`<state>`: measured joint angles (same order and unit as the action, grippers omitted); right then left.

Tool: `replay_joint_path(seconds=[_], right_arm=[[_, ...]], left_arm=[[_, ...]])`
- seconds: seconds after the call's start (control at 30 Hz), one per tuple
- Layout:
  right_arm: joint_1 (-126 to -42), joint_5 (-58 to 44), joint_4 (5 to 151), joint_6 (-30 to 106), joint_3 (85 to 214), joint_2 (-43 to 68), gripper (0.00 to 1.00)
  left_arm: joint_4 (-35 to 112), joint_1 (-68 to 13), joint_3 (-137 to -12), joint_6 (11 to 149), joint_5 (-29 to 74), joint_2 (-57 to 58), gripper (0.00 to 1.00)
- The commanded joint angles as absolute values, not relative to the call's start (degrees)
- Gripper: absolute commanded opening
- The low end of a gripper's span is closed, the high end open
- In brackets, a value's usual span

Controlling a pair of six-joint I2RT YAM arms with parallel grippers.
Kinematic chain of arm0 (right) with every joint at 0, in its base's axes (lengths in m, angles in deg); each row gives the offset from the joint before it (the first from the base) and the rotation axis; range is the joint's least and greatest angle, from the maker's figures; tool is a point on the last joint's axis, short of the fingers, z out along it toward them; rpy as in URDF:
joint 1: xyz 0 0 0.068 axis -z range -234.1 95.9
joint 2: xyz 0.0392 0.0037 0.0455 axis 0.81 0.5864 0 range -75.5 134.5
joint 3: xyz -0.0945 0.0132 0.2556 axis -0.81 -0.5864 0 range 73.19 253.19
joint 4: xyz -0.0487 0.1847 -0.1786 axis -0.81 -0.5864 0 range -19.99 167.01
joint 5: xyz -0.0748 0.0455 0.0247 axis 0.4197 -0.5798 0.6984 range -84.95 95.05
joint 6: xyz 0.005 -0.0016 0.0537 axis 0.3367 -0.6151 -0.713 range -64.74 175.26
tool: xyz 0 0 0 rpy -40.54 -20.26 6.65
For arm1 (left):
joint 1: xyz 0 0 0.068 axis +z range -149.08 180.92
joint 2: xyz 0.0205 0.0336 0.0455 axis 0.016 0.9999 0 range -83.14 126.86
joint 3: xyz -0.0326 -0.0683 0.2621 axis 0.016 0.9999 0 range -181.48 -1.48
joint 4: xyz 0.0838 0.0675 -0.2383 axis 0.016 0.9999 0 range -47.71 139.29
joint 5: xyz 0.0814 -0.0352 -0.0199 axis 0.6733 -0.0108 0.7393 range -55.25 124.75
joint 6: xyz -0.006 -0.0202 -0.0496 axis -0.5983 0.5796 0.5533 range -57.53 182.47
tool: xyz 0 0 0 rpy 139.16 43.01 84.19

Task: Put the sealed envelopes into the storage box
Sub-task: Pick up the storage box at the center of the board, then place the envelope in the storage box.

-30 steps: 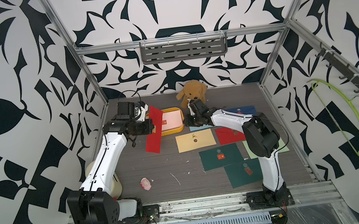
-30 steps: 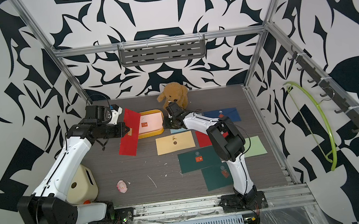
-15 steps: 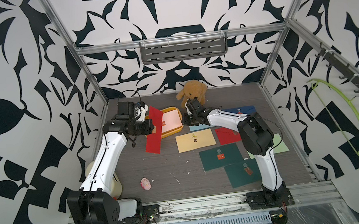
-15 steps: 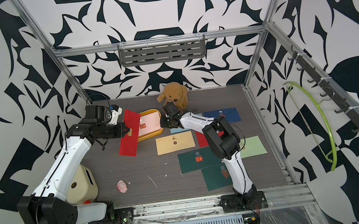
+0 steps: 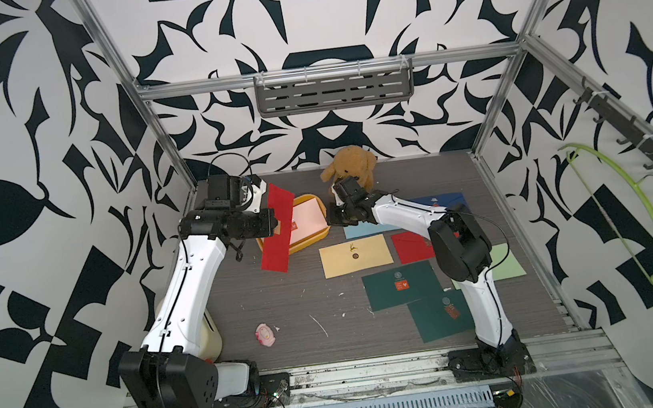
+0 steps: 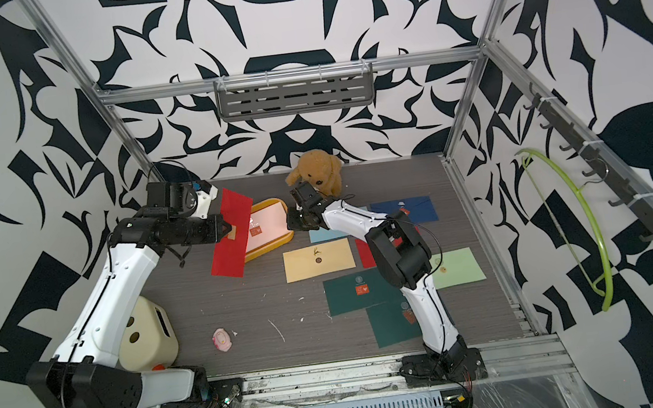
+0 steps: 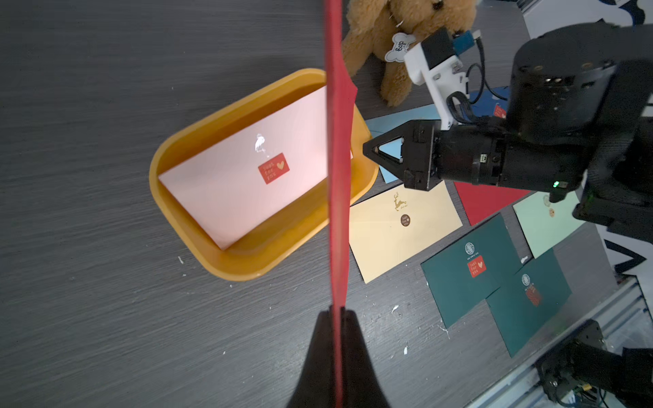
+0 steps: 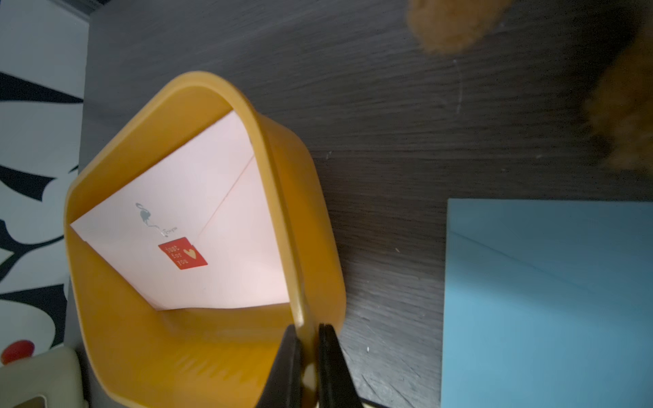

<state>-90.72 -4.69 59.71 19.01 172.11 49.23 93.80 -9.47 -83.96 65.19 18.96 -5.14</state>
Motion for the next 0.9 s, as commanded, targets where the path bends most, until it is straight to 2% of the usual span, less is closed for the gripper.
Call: replay_joint_path(seconds=[0.0, 0.17, 0.33, 0.5, 0.87], right_arm=[[-91.63, -6.99, 54.37, 26.27, 173.97, 42.56, 0.00], [-91.72, -9.68, 48.89, 31.18, 170.27, 36.48, 0.00], [-91.67, -13.48, 44.57, 35.79, 166.90, 30.62, 0.00], [-91.72, -15.16, 38.83, 40.02, 165.45, 27.16, 0.00], [-91.65, -15.52, 38.38, 41.67, 162.45, 24.26, 0.00]], left_arm=[[98.40, -9.42, -88.61, 61.82, 13.83, -3.17, 0.00], [102.81, -9.53, -92.52, 58.34, 5.89, 0.12, 0.00], [106.14, -11.40, -91.07, 50.42, 2.59, 2.56, 0.00], [106.15, -13.31, -88.46, 45.04, 1.56, 2.90, 0.00], [111.66, -16.70, -84.99, 40.88, 2.87, 6.46, 0.00]])
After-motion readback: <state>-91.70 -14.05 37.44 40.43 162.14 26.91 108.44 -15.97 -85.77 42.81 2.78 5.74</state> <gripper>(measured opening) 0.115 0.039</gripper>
